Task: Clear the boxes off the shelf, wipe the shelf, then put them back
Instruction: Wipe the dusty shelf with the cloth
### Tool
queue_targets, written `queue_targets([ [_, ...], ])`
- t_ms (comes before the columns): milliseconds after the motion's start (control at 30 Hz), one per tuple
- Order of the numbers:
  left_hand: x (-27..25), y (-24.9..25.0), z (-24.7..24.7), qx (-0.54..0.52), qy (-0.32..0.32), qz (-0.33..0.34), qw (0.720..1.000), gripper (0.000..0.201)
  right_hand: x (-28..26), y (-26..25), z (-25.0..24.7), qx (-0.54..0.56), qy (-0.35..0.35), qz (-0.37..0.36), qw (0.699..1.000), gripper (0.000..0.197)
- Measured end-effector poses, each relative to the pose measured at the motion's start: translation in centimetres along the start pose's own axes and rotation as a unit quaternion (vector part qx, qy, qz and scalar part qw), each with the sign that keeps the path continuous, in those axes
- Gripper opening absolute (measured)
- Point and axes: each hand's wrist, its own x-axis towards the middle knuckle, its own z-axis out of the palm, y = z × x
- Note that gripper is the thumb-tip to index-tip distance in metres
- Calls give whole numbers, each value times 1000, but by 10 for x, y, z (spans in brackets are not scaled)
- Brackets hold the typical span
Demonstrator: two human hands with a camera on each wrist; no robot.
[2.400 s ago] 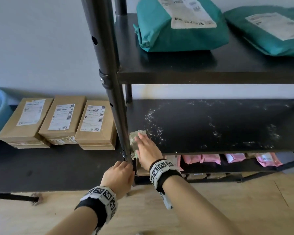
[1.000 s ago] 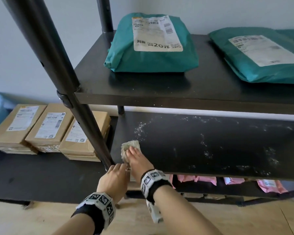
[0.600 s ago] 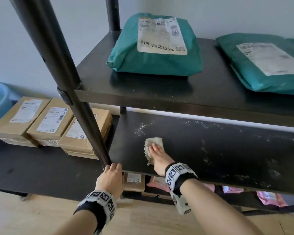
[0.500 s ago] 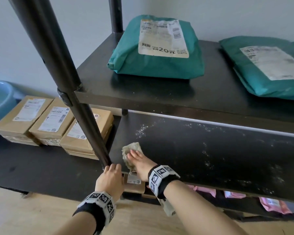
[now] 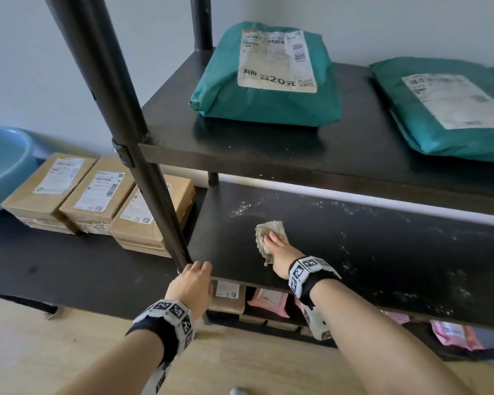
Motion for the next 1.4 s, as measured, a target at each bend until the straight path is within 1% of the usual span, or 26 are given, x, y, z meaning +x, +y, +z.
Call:
queue_targets([
  [133,-1,11,-4,10,-1,13,1000,19,-9,-35,21,-19,-13,-71,997,63],
  [200,-1,12,-2,19,1,19,1000,18,-6,-53,30,-22,-29,-86,996,62],
  [267,-4,13,1,19,0,13,1000,16,-5,-65,32,-6,-15,-90,996,60],
  [333,-6,12,3,10,1,2,1000,16,1,-66,29,14,0,-94,995,58],
  [533,6,14,10,-16,21,-42,999,17,38,-57,6,-33,-15,-137,990,63],
  [567,10,17,13,-16,24,-46,999,17,50,-49,0,-38,-11,-132,991,63],
  [600,16,21,15,-16,27,-48,998,17,61,-39,-8,-38,-1,-111,993,64],
  [700,29,34,22,-14,31,-43,998,21,82,8,-28,-27,33,-12,999,67],
  [767,34,39,24,-11,30,-45,998,25,77,28,-35,-15,18,22,999,67],
  [800,36,40,23,-10,31,-49,998,25,72,30,-36,-11,8,25,1000,68],
  [833,37,41,23,-8,33,-55,998,25,66,25,-36,-13,-1,15,1000,68],
  [867,38,41,22,-6,36,-62,997,24,61,16,-33,-17,-6,-12,1000,68],
  [1000,37,36,16,-9,61,-89,994,16,55,-39,-8,-37,-32,-175,983,65],
  [1067,37,32,14,-28,77,-107,991,18,68,-63,-4,-39,-24,-222,974,65],
  [1133,39,28,12,-47,90,-123,987,20,87,-75,-9,-48,-12,-245,968,64],
  [1200,42,24,12,-49,93,-130,986,16,111,-68,-19,-52,-9,-236,970,63],
  [1300,47,21,17,-32,80,-118,989,12,134,-29,-43,-51,34,-165,984,61],
  [1400,49,22,21,-48,56,-122,990,15,131,17,-58,-37,56,-97,993,61],
])
